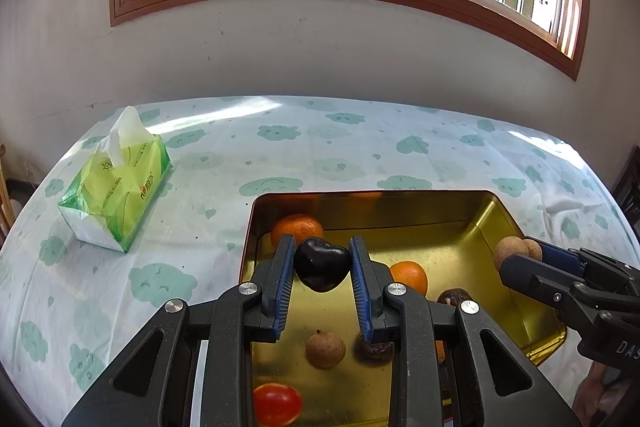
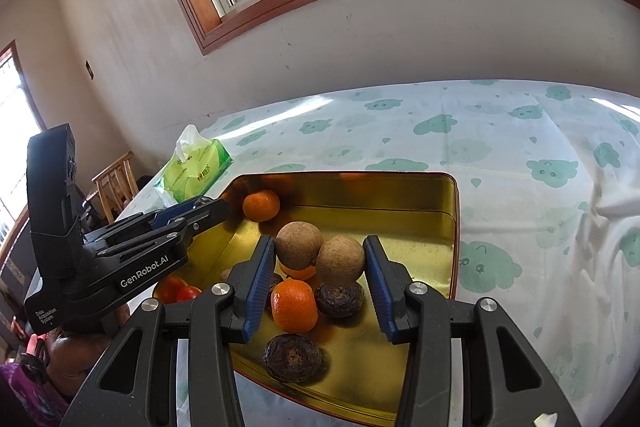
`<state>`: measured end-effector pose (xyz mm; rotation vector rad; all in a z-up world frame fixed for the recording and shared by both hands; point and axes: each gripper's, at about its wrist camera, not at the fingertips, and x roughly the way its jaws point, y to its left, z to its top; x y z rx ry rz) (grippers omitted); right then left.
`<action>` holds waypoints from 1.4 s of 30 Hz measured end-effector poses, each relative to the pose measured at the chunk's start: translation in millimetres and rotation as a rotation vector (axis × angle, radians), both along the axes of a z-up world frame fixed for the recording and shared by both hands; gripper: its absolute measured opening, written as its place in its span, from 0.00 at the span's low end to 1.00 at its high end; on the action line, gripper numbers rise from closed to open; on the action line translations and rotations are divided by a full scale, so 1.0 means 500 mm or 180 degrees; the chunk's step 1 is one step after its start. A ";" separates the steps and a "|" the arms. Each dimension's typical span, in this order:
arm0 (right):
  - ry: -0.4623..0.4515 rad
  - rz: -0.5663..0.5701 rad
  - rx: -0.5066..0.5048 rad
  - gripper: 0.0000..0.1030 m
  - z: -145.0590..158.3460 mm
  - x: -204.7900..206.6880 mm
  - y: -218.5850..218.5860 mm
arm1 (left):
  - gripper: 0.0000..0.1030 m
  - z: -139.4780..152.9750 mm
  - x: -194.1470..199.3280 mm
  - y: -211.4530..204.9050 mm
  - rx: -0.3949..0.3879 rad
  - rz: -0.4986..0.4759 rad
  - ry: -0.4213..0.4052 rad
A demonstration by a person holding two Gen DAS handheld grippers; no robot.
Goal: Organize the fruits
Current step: 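Lower the brown fruits and dark plum toward the tin bottom, then open both grippers to release the fruits into the tin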
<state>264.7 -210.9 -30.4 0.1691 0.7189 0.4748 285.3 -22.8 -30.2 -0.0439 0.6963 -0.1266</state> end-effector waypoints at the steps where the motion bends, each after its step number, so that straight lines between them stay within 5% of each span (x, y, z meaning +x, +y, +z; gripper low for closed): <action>1: 0.0003 0.0000 -0.0002 0.41 0.000 0.002 0.000 | 0.27 0.000 0.000 0.000 -0.0001 0.0000 0.0000; 20: 0.0150 -0.0002 -0.0030 0.41 -0.026 0.050 0.007 | 0.29 -0.022 0.041 0.001 0.0044 -0.0044 0.0094; 22: 0.0149 0.0010 -0.0038 0.42 -0.029 0.052 0.009 | 0.42 -0.028 0.045 0.001 0.0030 -0.0053 0.0133; 24: 0.0140 0.0003 -0.0047 0.42 -0.032 0.053 0.008 | 0.71 -0.031 0.044 0.004 0.0021 -0.0009 0.0096; 42: -0.0096 -0.0131 -0.0106 0.51 -0.014 0.026 -0.005 | 0.87 -0.006 -0.009 0.022 -0.0123 0.0107 -0.0193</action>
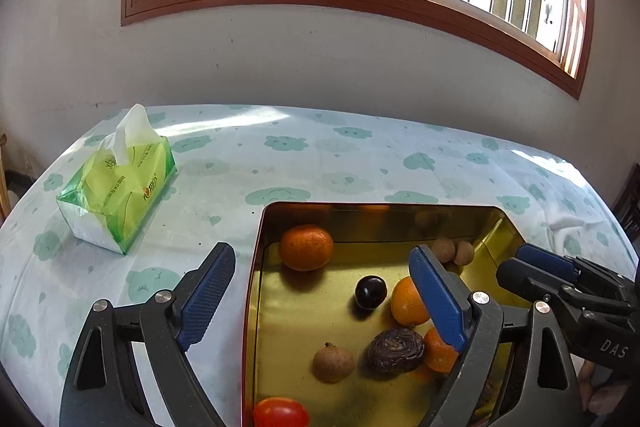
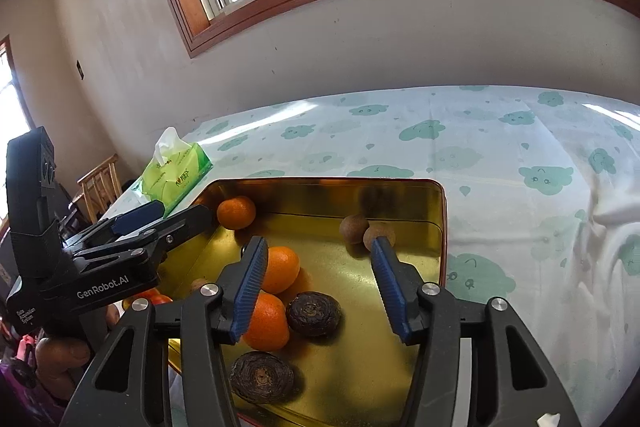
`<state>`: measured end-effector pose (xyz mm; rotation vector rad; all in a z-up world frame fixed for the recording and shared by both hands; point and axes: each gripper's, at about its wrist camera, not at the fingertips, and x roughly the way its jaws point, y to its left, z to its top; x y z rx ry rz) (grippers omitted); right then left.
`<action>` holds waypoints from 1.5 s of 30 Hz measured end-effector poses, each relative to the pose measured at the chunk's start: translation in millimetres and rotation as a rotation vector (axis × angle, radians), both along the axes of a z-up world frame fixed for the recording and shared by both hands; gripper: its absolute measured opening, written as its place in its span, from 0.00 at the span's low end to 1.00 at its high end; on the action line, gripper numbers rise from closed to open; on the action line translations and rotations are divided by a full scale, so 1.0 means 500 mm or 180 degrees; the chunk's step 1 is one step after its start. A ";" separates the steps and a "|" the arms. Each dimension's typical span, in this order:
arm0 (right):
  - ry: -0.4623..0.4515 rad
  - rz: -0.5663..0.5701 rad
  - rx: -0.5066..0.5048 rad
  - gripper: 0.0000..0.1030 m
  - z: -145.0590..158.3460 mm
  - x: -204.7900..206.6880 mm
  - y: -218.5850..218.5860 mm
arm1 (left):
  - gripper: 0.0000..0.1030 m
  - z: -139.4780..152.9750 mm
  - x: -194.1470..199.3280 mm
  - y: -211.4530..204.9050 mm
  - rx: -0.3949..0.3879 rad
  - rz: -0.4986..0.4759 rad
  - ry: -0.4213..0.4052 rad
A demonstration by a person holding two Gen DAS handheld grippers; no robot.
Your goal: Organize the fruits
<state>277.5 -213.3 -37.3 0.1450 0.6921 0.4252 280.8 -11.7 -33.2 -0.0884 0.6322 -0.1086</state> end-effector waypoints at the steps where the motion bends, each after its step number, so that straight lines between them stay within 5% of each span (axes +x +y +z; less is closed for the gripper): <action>1: -0.0028 -0.0011 -0.0017 0.51 0.003 -0.007 0.000 | 0.88 0.003 -0.009 0.001 0.0023 0.0023 -0.0021; 14: -0.0460 -0.0216 -0.0300 0.73 0.041 -0.161 0.023 | 0.97 0.047 -0.152 -0.003 0.0393 0.0265 -0.0276; 45: -0.0811 -0.0235 -0.0360 0.80 0.132 -0.362 0.019 | 1.00 0.215 -0.408 0.003 0.0338 0.0339 -0.1001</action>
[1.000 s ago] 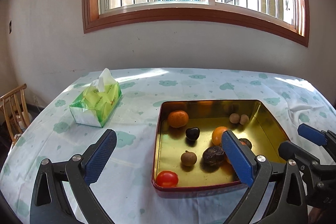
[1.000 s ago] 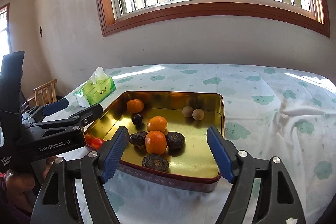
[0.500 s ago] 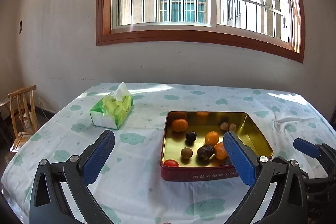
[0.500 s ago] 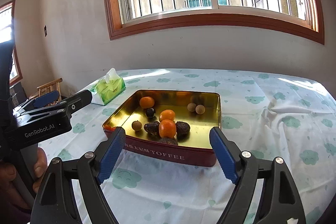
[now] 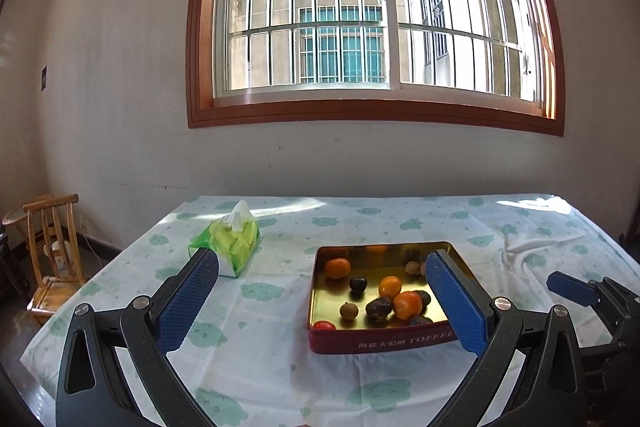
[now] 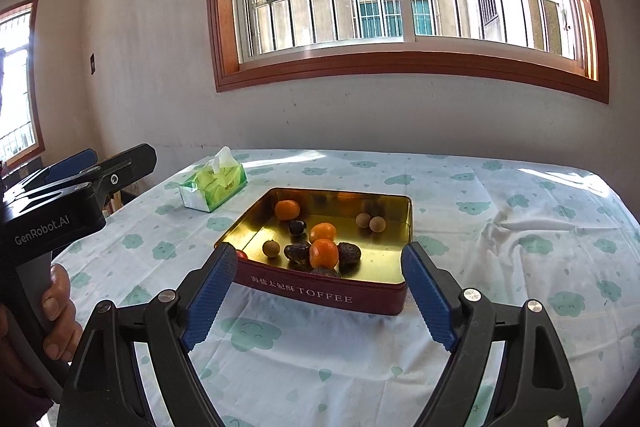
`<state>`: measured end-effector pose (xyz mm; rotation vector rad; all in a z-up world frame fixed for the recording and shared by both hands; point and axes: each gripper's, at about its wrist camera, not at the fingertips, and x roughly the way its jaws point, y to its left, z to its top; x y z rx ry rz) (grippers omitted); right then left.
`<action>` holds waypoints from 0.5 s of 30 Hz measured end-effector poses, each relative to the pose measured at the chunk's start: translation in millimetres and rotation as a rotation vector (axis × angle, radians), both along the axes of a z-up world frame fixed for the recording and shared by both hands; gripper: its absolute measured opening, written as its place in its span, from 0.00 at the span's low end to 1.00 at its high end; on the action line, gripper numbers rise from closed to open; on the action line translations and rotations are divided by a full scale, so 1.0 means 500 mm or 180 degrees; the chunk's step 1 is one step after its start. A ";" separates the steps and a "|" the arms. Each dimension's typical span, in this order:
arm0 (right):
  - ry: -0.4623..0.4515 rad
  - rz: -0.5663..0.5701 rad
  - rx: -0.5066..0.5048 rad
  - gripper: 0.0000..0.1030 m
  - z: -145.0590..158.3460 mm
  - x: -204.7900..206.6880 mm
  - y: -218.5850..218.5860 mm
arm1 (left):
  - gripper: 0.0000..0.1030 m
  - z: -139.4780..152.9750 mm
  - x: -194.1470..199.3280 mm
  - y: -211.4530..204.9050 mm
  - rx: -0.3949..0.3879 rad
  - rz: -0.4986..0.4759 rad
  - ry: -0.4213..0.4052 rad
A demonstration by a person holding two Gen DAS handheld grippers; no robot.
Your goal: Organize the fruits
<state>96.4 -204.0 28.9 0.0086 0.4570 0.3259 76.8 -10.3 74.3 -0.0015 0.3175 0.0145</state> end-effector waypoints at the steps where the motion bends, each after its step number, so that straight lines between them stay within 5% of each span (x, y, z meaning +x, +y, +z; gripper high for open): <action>1: -0.0008 0.0001 0.0003 0.80 0.003 -0.005 -0.002 | 1.00 0.003 -0.005 0.000 -0.0023 -0.0016 -0.0016; 15: -0.0142 -0.0029 -0.0022 0.83 0.027 -0.046 -0.001 | 1.00 0.020 -0.044 -0.007 0.0061 0.0002 -0.0074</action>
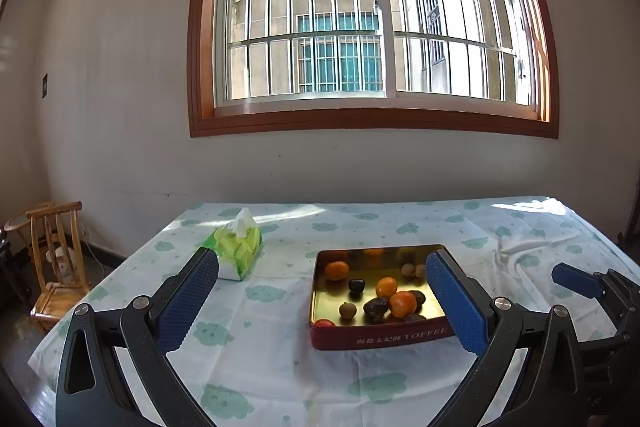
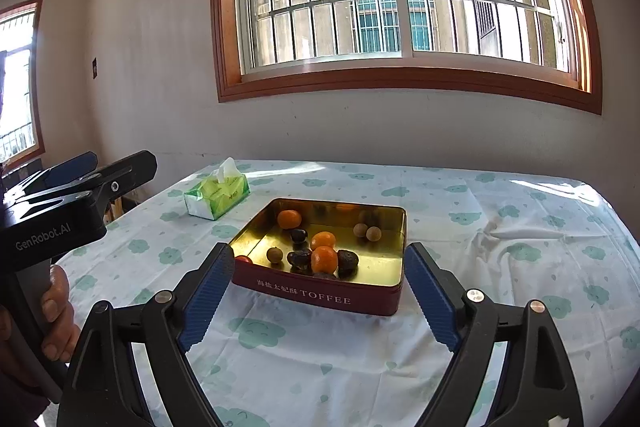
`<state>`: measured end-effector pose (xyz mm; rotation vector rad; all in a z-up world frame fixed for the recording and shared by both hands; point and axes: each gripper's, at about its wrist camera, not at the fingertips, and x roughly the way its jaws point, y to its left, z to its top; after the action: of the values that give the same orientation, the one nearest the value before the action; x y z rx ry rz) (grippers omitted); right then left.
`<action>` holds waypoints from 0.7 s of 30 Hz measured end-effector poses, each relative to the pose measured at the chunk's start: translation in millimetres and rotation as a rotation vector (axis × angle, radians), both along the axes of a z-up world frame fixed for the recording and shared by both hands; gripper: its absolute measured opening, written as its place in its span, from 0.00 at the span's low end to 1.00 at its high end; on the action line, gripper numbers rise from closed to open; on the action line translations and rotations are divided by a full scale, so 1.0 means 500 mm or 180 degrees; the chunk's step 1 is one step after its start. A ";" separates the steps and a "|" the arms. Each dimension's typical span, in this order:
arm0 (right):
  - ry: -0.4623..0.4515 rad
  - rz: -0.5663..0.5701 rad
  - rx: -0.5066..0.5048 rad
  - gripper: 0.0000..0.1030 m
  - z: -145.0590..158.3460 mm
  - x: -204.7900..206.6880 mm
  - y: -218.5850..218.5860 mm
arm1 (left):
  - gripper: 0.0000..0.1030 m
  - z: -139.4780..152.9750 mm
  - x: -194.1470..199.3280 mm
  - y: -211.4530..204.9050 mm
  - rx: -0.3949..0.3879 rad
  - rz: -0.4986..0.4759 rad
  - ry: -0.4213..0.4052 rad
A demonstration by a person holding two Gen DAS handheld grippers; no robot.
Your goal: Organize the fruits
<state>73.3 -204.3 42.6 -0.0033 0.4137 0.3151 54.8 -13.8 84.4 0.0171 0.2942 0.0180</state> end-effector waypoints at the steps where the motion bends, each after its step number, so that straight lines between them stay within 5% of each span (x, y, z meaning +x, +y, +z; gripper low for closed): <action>1: -0.0013 -0.0002 -0.0003 0.84 0.001 -0.003 0.002 | 1.00 0.000 -0.002 0.002 -0.0009 -0.0013 0.0002; 21: -0.0106 -0.0015 -0.0083 0.94 0.010 -0.042 0.028 | 1.00 -0.020 -0.032 0.003 -0.0001 -0.0020 0.0084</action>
<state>52.4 -190.3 47.7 -0.0330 0.3847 0.3045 38.7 -12.5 74.6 0.0179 0.3205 0.0116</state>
